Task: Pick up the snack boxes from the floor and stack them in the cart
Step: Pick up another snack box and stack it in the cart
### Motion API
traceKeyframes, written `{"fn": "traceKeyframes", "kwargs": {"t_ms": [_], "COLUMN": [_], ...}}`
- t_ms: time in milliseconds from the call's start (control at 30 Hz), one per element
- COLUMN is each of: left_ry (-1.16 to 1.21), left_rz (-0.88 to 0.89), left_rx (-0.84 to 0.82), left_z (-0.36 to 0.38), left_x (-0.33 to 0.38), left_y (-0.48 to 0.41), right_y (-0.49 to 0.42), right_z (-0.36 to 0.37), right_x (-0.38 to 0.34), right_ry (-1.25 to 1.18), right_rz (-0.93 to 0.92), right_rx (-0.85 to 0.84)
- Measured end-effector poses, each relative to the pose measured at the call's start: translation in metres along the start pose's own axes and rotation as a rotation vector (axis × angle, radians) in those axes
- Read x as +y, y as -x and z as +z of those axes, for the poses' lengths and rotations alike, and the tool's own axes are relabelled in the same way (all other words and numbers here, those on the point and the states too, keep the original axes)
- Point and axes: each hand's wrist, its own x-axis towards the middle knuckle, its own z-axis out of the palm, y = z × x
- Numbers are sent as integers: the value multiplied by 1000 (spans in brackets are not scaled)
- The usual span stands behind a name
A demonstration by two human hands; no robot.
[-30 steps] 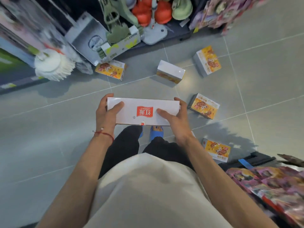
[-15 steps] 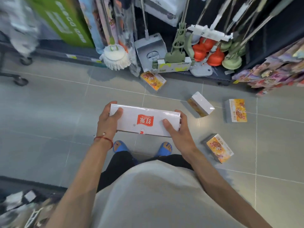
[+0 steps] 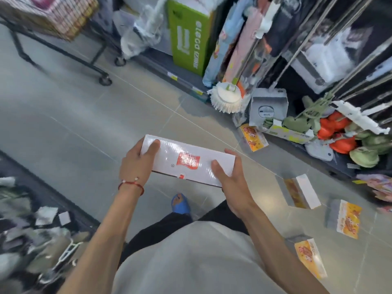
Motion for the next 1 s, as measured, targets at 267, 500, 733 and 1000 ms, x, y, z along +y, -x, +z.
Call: {"fn": "traceKeyframes", "kwargs": {"t_ms": [267, 500, 733, 1000], "left_ry": [60, 196, 280, 333], "left_rz": [-33, -98, -206, -233], "left_rx": [137, 258, 339, 429], "left_z": [-72, -106, -137, -175], "left_x": [-7, 1, 43, 89], "left_y": [-40, -110, -193, -270], "right_y": [-56, -140, -242, -327], "right_z": [84, 149, 211, 282], "right_x": [-33, -80, -149, -218], "right_ry": [110, 184, 195, 315], "right_rz": [-7, -12, -1, -67], "right_rx": [-150, -306, -395, -516]}}
